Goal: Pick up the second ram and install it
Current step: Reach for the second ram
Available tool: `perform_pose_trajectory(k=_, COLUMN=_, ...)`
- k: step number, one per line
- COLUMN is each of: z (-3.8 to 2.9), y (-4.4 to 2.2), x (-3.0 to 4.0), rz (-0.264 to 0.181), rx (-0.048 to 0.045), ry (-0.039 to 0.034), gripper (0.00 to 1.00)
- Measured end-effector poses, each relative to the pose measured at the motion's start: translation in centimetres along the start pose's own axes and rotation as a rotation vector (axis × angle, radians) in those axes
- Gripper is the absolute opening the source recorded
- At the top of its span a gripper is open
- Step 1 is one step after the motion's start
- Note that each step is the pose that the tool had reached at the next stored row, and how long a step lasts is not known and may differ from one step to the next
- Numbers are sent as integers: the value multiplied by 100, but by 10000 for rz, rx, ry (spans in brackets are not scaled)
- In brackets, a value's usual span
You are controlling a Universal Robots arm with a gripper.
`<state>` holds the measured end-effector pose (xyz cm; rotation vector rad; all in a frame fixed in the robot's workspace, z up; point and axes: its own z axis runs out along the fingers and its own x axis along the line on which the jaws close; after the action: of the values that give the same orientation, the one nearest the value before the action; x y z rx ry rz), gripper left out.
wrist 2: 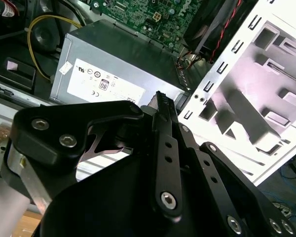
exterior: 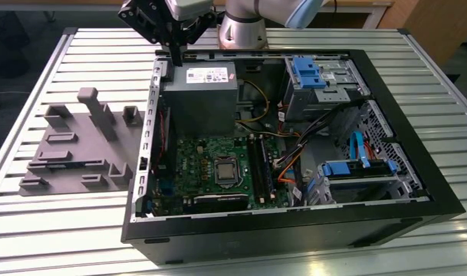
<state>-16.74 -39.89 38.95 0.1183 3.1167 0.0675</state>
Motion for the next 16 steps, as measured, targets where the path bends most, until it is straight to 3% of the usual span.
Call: perform_pose_trajectory(k=16, z=5, y=-7, x=93, rz=0, rx=1, ry=14, gripper=11)
